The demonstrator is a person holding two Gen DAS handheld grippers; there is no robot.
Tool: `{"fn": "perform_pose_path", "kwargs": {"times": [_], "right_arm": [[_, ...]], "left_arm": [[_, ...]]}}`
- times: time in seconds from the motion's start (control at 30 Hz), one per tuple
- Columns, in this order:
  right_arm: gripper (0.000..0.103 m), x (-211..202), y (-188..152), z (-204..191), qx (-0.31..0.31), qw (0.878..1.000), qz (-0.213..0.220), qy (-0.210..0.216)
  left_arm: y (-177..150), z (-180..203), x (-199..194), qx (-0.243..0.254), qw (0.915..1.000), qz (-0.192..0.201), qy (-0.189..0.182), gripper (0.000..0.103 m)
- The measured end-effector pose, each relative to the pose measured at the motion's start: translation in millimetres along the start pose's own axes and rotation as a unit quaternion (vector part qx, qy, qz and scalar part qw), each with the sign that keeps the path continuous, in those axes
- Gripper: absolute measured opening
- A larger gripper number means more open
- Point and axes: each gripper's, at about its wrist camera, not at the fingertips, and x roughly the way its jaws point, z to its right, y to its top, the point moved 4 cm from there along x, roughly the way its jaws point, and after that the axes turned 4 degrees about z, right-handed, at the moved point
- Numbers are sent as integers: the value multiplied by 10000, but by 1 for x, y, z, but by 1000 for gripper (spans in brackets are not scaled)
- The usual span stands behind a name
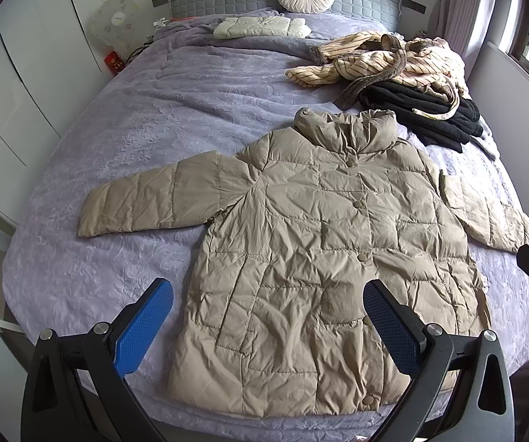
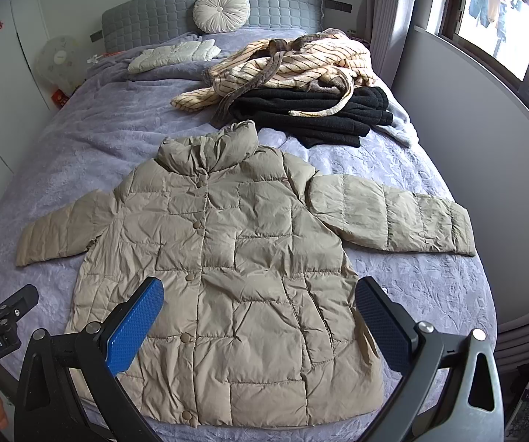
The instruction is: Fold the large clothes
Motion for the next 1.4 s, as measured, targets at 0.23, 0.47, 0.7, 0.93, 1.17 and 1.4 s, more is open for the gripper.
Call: {"fn": "perform_pose_path", "kwargs": {"times": [0.23,0.47,0.7,0.93,1.17,1.4], "right_arm": [[103,1,-2,0,1,10000,2,-1],[103,1,-2,0,7,10000,2,-9],[103,1,-3,-2,-1,10000,-8,-9],[103,1,-4,-2,2,10000,-3,-7],[103,2,-3,-3,10,10000,-9,-12],[103,3,-4,-11,5,10000,-75,15]], "left_arm": [[0,0,0,-1,10000,-5,-1,103],[0,0,0,5,10000,4,-3,103],[0,0,0,-11,10000,-4,-6,103],[1,1,-1,-4,10000,-8,-6,103],[0,0,0,1,10000,-20,-20,103],[-2,-1,0,-31,10000,-45,-21,103]]}}
